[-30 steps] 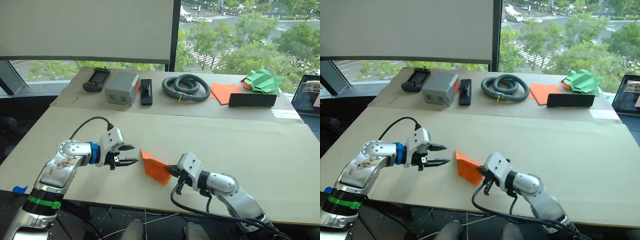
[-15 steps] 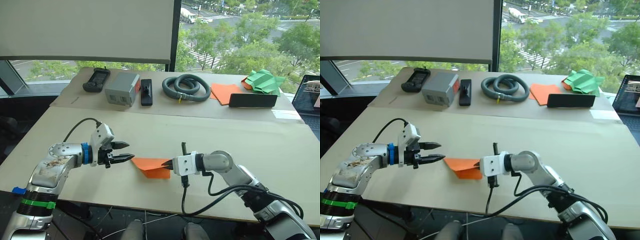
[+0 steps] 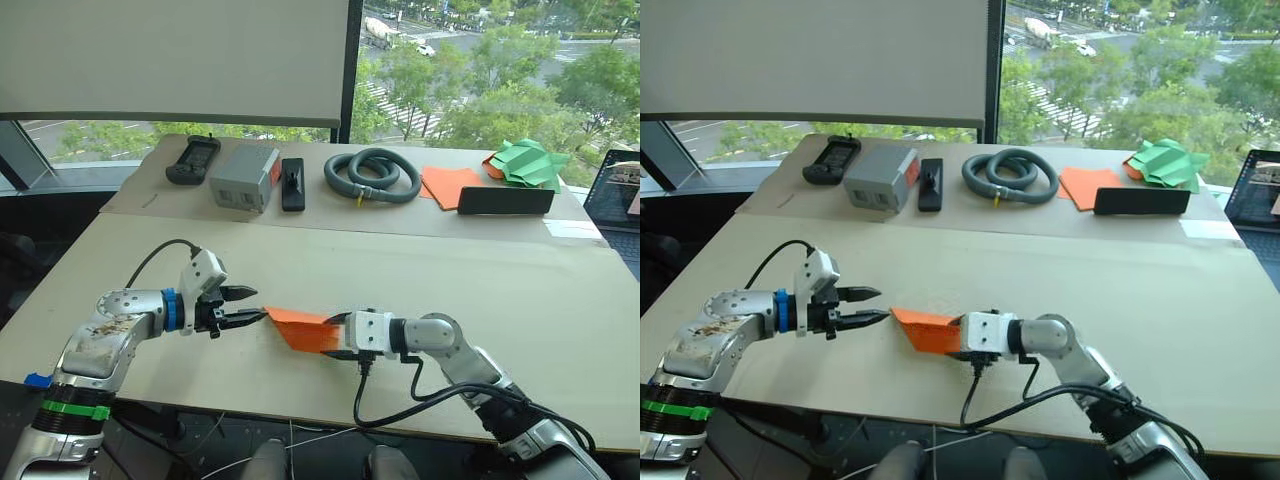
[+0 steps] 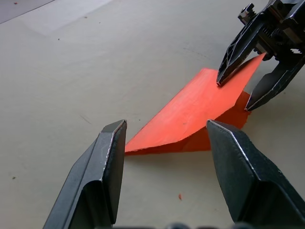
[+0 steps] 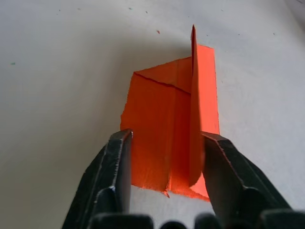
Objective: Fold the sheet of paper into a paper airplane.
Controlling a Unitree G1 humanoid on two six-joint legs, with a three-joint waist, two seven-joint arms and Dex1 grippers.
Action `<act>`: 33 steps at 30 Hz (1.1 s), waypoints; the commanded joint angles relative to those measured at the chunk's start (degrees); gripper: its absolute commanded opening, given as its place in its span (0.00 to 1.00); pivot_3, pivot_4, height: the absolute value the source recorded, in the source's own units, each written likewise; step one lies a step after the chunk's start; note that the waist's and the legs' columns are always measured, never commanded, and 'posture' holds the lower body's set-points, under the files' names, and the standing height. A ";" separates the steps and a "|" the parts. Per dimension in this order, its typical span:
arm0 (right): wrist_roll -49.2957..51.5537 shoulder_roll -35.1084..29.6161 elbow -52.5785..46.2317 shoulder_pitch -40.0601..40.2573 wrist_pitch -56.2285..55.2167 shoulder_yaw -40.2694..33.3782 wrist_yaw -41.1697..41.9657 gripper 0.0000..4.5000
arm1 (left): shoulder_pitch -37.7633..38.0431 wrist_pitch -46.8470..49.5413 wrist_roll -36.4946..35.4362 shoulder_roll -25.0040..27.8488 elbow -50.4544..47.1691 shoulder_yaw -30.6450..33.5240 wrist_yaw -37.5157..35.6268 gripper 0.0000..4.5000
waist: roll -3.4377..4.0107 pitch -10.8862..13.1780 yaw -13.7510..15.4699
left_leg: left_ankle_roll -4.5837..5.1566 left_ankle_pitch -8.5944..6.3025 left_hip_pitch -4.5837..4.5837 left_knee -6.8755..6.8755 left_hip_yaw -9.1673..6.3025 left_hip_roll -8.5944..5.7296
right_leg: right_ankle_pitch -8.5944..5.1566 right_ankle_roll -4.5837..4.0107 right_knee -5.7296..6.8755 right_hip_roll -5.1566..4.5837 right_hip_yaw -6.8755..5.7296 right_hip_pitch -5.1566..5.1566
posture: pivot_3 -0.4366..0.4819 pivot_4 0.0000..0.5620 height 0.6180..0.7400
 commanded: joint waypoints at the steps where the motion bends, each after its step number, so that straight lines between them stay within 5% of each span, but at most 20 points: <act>1: 3.74 -0.79 -7.10 1.12 5.19 -3.41 0.89 0.88 | -3.40 -2.83 0.44 -0.79 2.29 -1.26 -1.65 0.63 | 0.00 0.00 0.04 | 0.00 0.00 -0.01 0.00 0.00 0.00 | 0.00 0.00 0.00 0.00 -0.01 0.00 | 0.48 0.27 0.69; 5: 9.10 -0.18 -14.07 2.79 13.61 -7.08 0.09 0.89 | -7.25 -5.59 1.22 -2.77 7.46 -3.49 -3.94 0.45 | 0.00 0.00 0.30 | 0.00 0.00 -0.04 0.03 0.01 0.00 | 0.00 0.00 -0.01 0.00 -0.02 0.02 | 0.48 0.27 0.69; 11: 13.10 2.18 -20.16 4.95 22.61 -10.40 -4.37 0.89 | -13.05 -14.06 7.38 -6.63 18.67 -9.77 -7.13 0.01 | -0.02 -0.02 0.14 | 0.01 0.01 -0.04 0.06 0.01 0.00 | 0.15 0.26 0.00 0.00 -0.04 0.04 | 0.48 0.27 0.69; 20: 14.39 2.13 -26.56 7.83 27.37 -10.17 -7.01 0.89 | -14.08 -27.10 17.53 -7.20 29.11 -15.98 -8.34 0.01 | -0.01 -0.03 0.04 | 0.01 0.01 -0.07 0.06 0.02 0.00 | 0.23 0.39 0.01 0.00 -0.03 -0.04 | 0.48 0.27 0.69; 30: 25.91 -5.46 -32.93 9.97 39.26 -10.67 1.03 0.89 | -13.93 -33.42 21.28 -8.24 32.72 -17.37 -7.99 0.01 | 0.10 -0.12 0.13 | -0.03 -0.02 -0.01 0.15 0.03 0.00 | 0.03 0.06 -0.04 -0.03 -0.06 0.17 | 0.48 0.27 0.69; 33: 24.67 -5.72 -32.05 10.41 39.27 -8.47 0.56 0.70 | -13.39 -33.26 20.74 -8.58 31.56 -17.11 -8.31 0.00 | 0.12 -0.13 0.11 | -0.39 -0.25 0.00 0.15 0.03 0.00 | 0.02 0.05 -0.04 -0.05 -0.09 0.20 | 0.48 0.27 0.69</act>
